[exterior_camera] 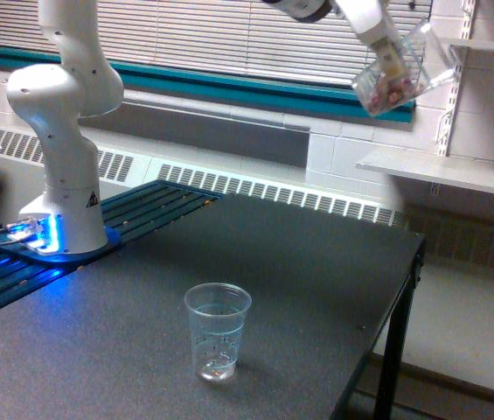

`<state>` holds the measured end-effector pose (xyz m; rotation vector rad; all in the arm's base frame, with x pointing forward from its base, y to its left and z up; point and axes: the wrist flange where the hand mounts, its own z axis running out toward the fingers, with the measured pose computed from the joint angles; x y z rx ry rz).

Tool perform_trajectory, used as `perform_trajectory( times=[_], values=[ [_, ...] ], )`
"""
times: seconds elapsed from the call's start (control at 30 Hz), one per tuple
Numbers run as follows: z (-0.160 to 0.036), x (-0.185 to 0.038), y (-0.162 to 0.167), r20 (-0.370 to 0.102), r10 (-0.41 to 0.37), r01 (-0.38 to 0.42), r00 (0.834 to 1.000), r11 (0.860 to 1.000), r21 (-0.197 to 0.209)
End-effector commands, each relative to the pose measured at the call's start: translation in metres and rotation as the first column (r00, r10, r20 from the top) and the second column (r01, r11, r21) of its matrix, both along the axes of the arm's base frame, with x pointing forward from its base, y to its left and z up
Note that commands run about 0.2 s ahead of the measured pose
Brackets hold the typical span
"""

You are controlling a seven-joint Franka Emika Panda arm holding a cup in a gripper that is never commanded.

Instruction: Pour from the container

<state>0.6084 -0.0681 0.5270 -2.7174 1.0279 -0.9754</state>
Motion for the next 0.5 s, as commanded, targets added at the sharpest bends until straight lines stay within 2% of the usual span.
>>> perform_trajectory(
  times=[0.03, 0.33, 0.5],
  values=[
    [-0.003, -0.017, -0.037, 0.021, -0.036, 0.037, 0.999, 0.999, -0.032],
    [-0.029, -0.048, -0.076, 0.009, -0.059, 0.06, 0.998, 0.995, -0.077],
    [-0.051, -0.069, -0.089, -0.02, -0.058, 0.056, 0.998, 0.995, -0.084]
  ],
)
